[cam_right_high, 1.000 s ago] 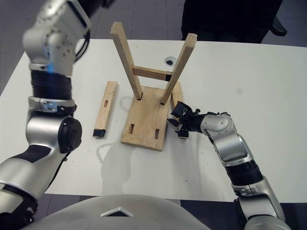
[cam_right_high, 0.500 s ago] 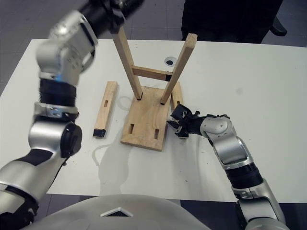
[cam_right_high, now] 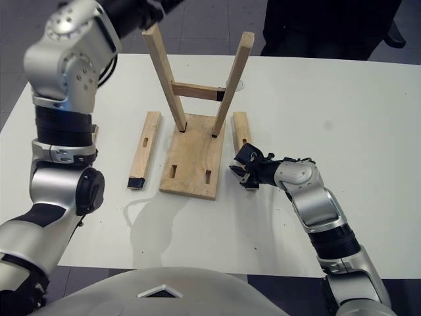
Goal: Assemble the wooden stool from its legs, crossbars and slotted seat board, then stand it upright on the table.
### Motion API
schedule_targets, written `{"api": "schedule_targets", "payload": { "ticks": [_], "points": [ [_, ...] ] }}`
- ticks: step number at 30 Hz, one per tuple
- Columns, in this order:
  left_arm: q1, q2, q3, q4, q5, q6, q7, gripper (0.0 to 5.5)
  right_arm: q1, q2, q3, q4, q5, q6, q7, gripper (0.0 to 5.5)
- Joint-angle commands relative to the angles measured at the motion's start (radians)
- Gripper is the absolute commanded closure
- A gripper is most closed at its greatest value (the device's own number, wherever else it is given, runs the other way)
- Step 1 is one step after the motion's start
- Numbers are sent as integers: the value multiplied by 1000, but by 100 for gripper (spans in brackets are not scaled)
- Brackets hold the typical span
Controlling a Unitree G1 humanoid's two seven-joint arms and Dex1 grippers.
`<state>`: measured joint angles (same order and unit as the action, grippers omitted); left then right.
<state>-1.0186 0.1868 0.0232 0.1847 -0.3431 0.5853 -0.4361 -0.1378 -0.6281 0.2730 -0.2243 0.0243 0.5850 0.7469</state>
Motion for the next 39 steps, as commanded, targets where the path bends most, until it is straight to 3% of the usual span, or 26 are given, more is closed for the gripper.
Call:
{"api": "schedule_targets", "payload": {
  "ticks": [1,8,13,18,21,29,35,39],
  "points": [
    [-10,-21,6,-90,-24,46,23,176,-10,-3,-2,8,-4,3,0,419],
    [-24,83,128,-155,-29,29,60,176,-45,-3,-10,30,0,11,6,419],
    [233,210,158,-325,-26,84,19,176,-50,-14,-30,15,25,27,27,419],
    [631,297,70,-471,16,98,-40,176,-70,8,-52,-46,83,80,39,419],
    [782,327,-58,-472,72,68,-88,176,-114,35,-84,-40,99,101,3,419],
    [894,347,-254,-392,202,9,-127,176,-331,-21,-266,76,72,155,-128,419],
    [911,355,-264,-355,239,-22,-144,176,-716,167,-435,243,186,134,-320,419],
    [898,334,-272,-340,250,-31,-145,176,-871,253,-460,356,272,167,-328,419]
  ]
}}
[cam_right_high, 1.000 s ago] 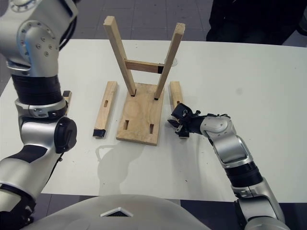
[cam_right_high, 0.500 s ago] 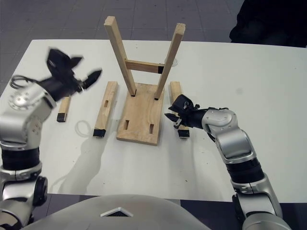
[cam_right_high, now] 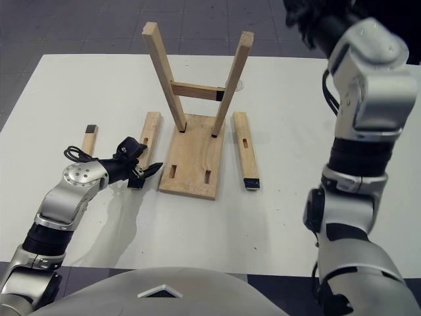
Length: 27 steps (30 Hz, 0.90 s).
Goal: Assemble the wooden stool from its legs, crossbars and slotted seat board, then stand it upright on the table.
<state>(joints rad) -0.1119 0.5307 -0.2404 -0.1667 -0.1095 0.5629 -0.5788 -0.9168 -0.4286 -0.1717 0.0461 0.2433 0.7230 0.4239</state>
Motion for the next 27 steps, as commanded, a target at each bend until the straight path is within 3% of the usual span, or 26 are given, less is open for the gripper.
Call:
{"api": "schedule_targets", "payload": {
  "ticks": [1,11,21,27],
  "points": [
    [-15,-17,-15,11,19,-8,-4,176,-113,74,-14,125,66,30,-6,419],
    [-62,-90,-30,36,24,4,19,176,-218,126,22,400,60,-81,8,419],
    [-68,-87,-24,43,36,-6,10,176,-174,150,73,379,55,-94,19,419],
    [-62,-91,-17,36,37,-7,17,176,-184,159,46,348,89,-80,8,419]
  ]
}}
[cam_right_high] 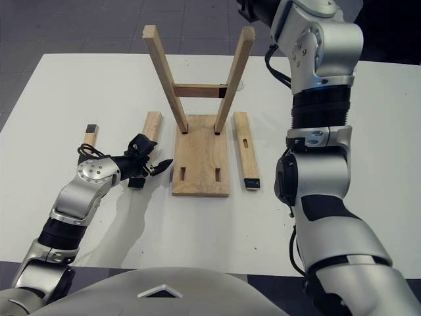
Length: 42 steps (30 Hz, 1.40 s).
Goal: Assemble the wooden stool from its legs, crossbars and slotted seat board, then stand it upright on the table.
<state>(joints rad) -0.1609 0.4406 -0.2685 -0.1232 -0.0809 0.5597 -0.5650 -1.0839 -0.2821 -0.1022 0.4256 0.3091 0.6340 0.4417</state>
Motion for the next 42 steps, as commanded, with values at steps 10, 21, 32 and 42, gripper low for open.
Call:
{"api": "schedule_targets", "payload": {
  "ticks": [10,21,32,42],
  "points": [
    [-4,-1,12,-20,8,3,4,176,-135,10,-97,-35,77,-40,-39,419],
    [20,1,12,-35,6,16,5,176,203,64,64,-78,15,23,8,419],
    [-3,-8,10,-11,12,8,7,176,161,76,-7,-160,72,98,-37,419],
    [-5,-5,16,4,18,1,2,176,-89,23,-138,-258,172,116,-92,419]
  ]
}}
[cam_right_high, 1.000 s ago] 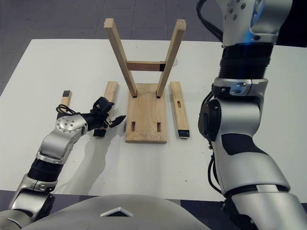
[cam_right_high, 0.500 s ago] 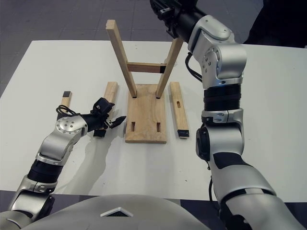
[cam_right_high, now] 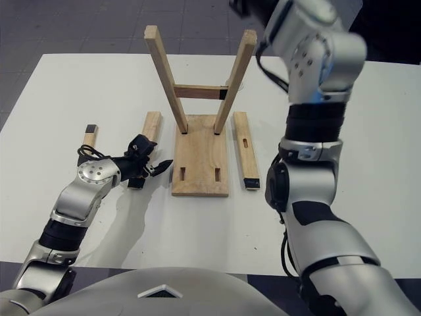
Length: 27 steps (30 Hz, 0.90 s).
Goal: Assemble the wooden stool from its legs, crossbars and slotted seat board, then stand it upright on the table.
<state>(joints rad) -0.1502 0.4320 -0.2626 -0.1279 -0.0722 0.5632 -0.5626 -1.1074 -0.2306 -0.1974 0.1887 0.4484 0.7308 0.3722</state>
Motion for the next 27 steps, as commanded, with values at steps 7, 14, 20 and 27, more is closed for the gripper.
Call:
{"api": "schedule_targets", "payload": {
  "ticks": [7,14,20,27],
  "points": [
    [-5,-4,64,-40,3,-32,39,176,65,-167,-105,-145,35,76,-47,419],
    [103,9,170,-187,6,-64,104,176,605,-267,-163,-432,50,189,-29,419],
    [231,-33,303,-289,-14,-90,198,176,1075,-267,-37,-589,-44,49,32,419],
    [350,-146,461,-289,-83,-162,301,176,1209,-210,31,-595,-123,-108,3,419]
  ]
}}
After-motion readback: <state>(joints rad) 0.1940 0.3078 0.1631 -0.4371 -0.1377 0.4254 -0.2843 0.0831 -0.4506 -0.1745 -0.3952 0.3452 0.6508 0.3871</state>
